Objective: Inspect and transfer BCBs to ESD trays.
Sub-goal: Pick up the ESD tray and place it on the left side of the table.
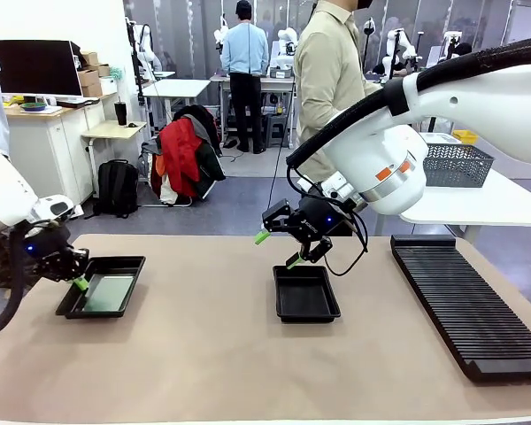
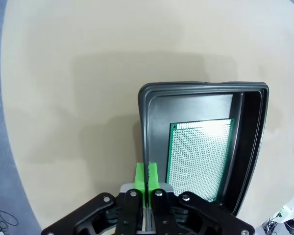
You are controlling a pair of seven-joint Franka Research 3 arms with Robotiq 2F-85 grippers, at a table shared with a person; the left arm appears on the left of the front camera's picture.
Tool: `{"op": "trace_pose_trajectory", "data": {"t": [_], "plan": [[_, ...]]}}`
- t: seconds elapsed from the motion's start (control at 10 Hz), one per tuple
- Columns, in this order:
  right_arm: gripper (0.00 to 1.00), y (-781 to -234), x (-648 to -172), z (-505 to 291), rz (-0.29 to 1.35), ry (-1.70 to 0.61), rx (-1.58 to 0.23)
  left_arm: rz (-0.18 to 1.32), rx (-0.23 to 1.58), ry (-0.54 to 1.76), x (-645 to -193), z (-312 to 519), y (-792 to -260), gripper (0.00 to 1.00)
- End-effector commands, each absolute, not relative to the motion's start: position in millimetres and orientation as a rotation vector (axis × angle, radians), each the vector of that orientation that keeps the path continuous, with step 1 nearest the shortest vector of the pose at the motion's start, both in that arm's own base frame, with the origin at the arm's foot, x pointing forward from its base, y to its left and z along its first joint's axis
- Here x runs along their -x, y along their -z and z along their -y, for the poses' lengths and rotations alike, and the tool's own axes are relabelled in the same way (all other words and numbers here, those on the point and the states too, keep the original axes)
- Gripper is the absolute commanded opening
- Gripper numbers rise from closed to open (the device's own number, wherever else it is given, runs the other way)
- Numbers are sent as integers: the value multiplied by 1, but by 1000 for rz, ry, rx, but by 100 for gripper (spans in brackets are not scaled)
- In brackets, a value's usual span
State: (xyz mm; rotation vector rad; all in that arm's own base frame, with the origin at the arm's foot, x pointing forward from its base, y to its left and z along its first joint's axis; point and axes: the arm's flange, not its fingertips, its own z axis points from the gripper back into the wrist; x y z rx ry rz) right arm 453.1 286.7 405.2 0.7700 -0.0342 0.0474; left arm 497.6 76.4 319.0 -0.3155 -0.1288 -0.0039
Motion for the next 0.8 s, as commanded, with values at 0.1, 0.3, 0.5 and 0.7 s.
{"op": "trace_pose_trajectory", "data": {"t": [0.1, 0.3, 0.5, 0.7], "plan": [[100, -406, -452, -286, 34, -44, -771, 129, 331, 11, -494, -87, -314, 3], [100, -406, -452, -286, 34, -44, -771, 129, 327, 1, -493, -91, -308, 3], [100, -406, -452, -286, 34, -44, -771, 121, 309, -16, -493, -88, -301, 3], [100, -406, -452, -286, 34, -44, -771, 130, 311, -19, -494, -81, -300, 3]]}}
